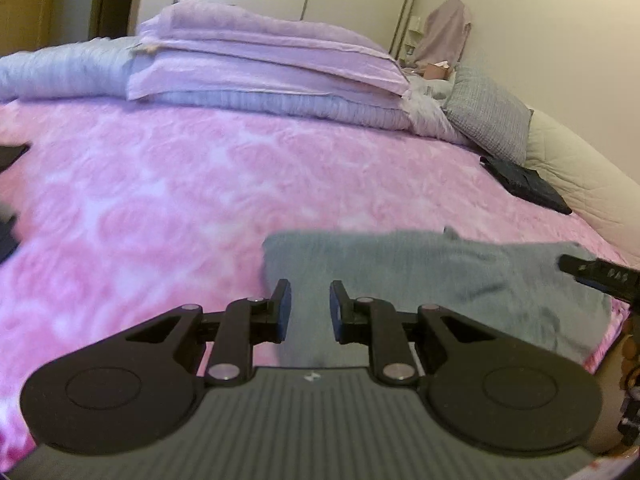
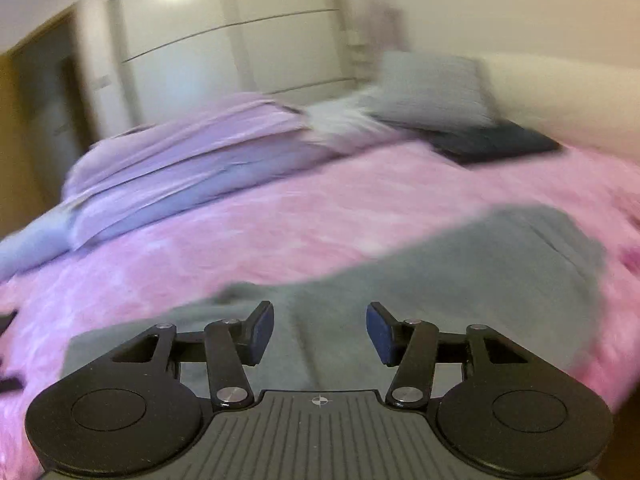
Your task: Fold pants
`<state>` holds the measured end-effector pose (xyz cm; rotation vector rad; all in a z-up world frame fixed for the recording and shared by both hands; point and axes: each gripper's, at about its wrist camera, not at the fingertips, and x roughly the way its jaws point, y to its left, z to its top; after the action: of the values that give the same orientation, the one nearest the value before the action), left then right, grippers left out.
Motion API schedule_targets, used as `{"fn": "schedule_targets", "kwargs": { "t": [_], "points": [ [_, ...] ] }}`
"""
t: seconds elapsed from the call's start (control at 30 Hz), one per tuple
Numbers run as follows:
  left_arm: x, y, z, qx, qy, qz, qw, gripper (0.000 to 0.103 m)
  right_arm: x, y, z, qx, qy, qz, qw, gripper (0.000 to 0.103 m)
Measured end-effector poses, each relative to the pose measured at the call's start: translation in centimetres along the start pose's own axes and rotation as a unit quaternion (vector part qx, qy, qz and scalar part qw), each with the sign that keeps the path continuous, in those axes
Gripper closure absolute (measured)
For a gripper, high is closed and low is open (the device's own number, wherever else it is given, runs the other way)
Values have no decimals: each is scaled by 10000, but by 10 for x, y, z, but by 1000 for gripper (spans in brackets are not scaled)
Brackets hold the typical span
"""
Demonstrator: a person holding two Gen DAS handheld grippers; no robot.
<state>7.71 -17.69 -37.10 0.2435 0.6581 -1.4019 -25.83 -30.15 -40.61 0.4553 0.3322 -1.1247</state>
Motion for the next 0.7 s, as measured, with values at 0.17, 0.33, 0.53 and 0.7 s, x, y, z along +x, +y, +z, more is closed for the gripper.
{"fn": "schedule_targets", "kwargs": {
  "t": [0.17,0.33,0.53,0.7],
  "points": [
    [68,-11,14,97,157,177,9997,86,64,27,-6,-937,177,71,9954,80],
    [118,3,4,5,612,298,9977,89,111,23,-20,-1559,811,-14,9844,80],
    [72,-1,0,103,601,405,9973,91,57,13,-6,-1199,709,289,9898,80],
    [-4,-14,-36,48,614,255,9978,91,-11,17,-40,-1605,502,433,9848,80]
  ]
}}
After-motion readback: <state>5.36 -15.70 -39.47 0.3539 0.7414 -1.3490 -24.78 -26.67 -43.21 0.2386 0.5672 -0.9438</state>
